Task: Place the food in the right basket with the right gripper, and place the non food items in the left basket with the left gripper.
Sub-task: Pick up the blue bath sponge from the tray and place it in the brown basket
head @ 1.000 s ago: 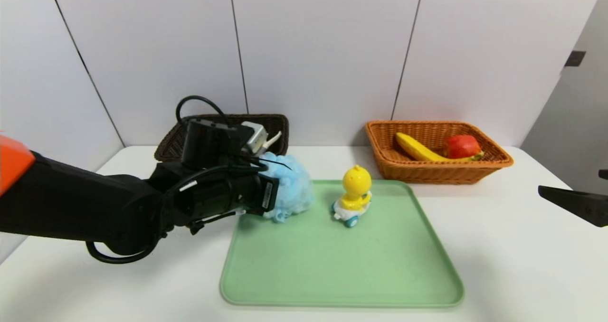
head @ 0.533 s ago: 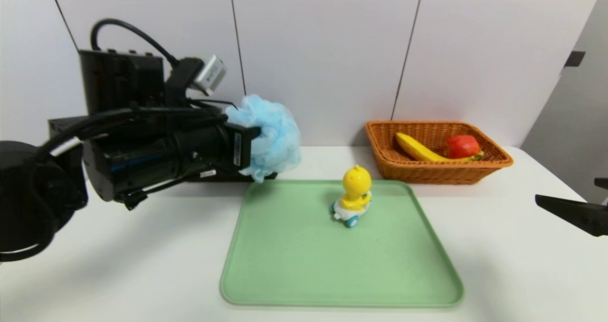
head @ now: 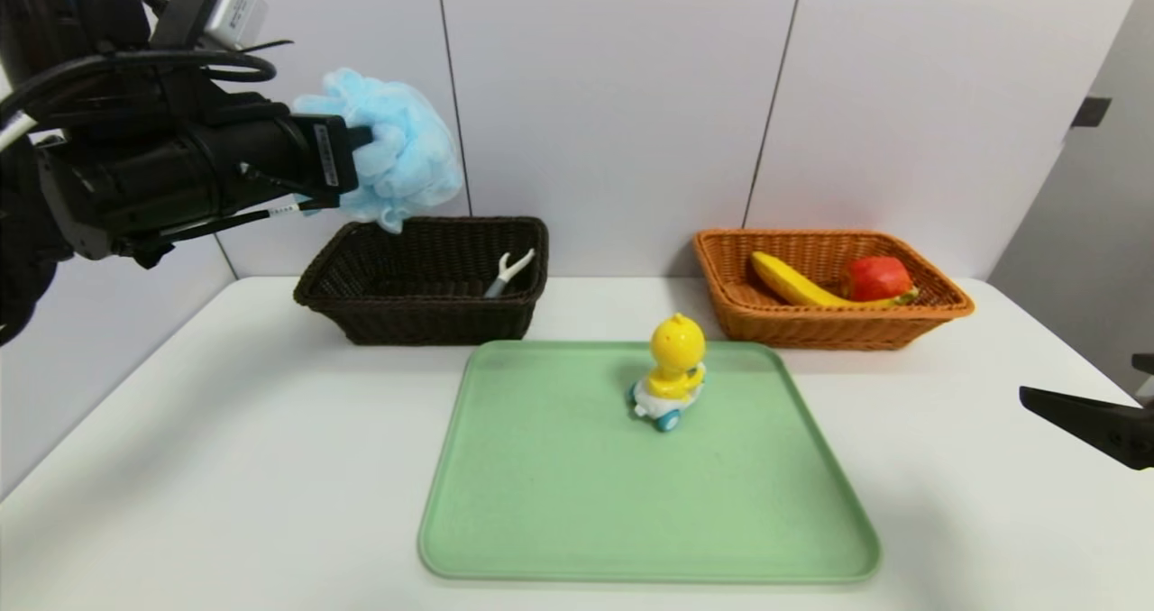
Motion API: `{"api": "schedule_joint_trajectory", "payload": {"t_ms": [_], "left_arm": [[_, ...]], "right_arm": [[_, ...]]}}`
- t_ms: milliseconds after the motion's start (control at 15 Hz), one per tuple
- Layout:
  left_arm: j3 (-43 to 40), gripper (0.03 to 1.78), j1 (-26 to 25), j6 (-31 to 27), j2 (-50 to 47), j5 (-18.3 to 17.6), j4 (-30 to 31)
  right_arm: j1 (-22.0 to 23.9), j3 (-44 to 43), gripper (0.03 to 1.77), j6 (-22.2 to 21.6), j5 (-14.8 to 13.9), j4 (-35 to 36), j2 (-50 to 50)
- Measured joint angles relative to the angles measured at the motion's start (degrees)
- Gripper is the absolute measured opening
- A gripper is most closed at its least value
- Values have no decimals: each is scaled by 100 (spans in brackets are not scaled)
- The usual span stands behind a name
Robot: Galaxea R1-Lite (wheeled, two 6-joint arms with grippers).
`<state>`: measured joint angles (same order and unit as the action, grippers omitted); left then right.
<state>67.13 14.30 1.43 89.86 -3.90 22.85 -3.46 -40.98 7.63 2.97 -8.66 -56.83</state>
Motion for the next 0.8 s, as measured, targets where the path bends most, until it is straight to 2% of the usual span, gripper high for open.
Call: {"api": "schedule_joint_trajectory", "payload": {"t_ms": [200, 400, 533, 600, 800], "left_arm": [[34, 11, -449, -39, 639, -21, 372], [-327, 11, -684, -94, 1257, -12, 1226], [-496, 11, -750, -101, 1532, 2, 1502], [-532, 20, -778, -121, 1613, 0, 1484], [-567, 68, -866, -167, 1775, 51, 1541]], "right_arm": [[7, 39, 169, -6, -2, 0, 63], [11, -9, 169, -6, -2, 9, 74], [11, -13, 169, -6, -2, 9, 74], [13, -13, 169, -6, 0, 9, 74], [16, -13, 169, -4, -2, 30, 37]]}}
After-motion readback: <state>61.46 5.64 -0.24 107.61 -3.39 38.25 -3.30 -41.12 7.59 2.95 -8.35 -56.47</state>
